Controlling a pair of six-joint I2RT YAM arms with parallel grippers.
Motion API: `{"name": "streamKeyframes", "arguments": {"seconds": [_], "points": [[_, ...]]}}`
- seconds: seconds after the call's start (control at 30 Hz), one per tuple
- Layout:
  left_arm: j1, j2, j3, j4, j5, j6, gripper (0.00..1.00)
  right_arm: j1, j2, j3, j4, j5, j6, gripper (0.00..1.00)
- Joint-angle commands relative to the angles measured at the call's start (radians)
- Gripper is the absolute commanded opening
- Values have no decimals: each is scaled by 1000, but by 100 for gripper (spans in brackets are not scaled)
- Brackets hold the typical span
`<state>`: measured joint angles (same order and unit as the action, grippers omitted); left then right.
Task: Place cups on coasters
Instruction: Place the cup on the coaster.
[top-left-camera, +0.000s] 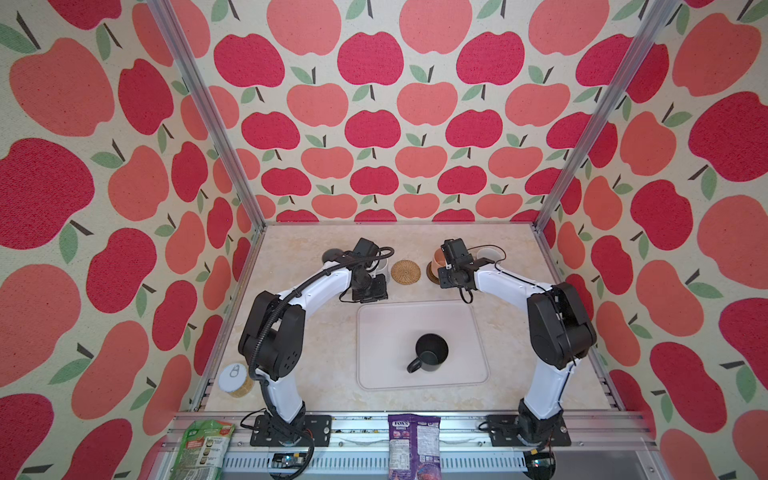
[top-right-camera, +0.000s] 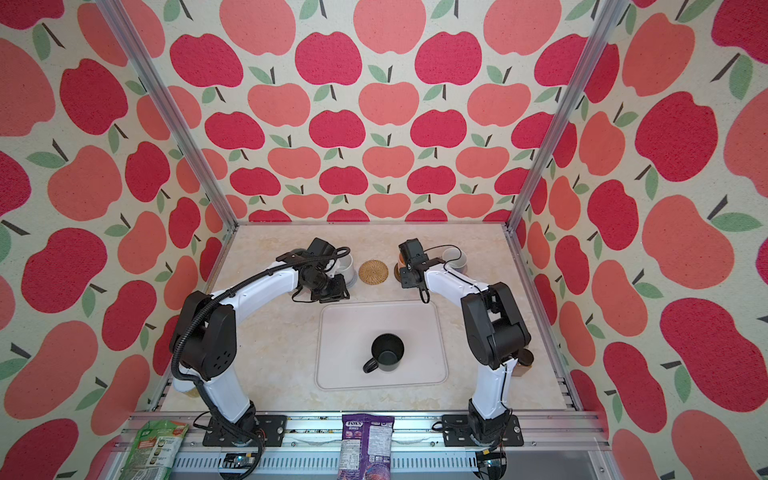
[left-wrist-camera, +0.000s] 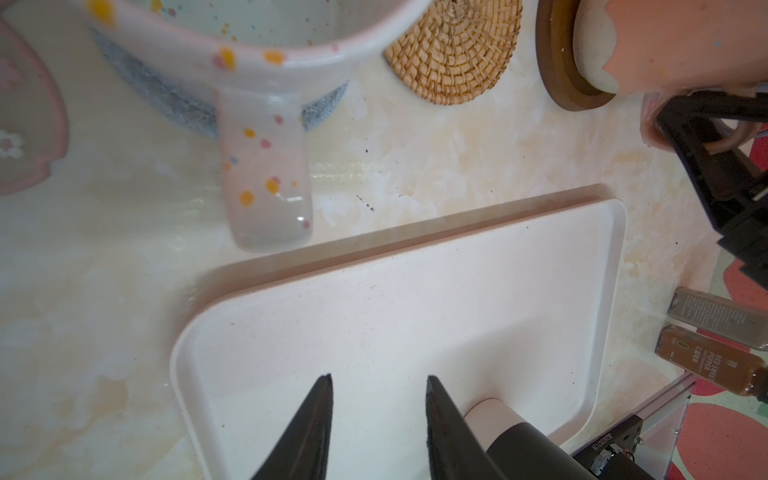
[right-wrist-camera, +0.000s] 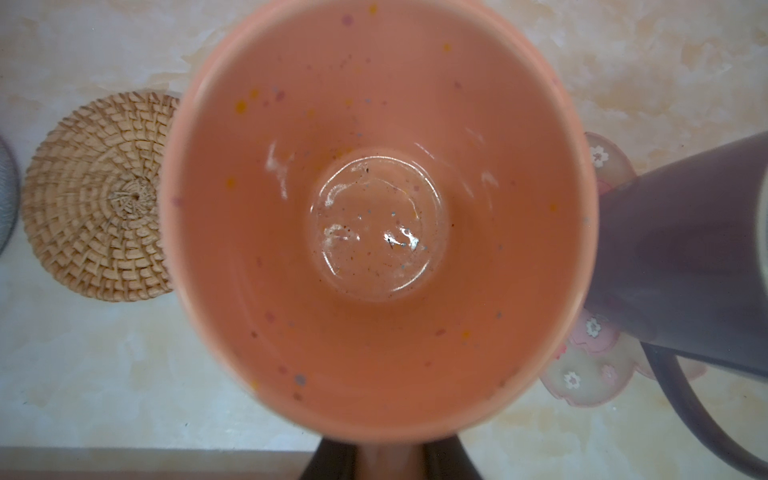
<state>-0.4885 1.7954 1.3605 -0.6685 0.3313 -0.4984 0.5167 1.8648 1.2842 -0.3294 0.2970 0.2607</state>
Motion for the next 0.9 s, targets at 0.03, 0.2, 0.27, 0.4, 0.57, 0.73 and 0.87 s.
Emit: {"name": "streamKeyframes", "arguments": {"seconds": [0.03, 0.2, 0.27, 0.4, 0.57, 0.73, 0.87], "points": [[0, 2, -4, -8, 20, 6, 40, -7, -8, -12, 37, 7, 21, 0], [-1, 3, 0, -11, 17, 5, 40, -10, -10, -17, 55, 0, 26, 0], [-3, 3, 2, -13, 19, 6, 40, -9, -9, -13, 55, -4, 26, 0], [-5, 10, 9, -16, 18, 6, 40, -11, -7, -7, 54, -8, 22, 0], [-9, 18, 18, -20, 18, 8, 40, -10, -4, -3, 43, -17, 20, 0], [-11, 24, 22, -25, 21, 9, 40, -11, 2, 1, 30, -23, 18, 0], [-12, 23, 23, -25, 21, 10, 40, -10, 4, 3, 20, -24, 25, 3]]}}
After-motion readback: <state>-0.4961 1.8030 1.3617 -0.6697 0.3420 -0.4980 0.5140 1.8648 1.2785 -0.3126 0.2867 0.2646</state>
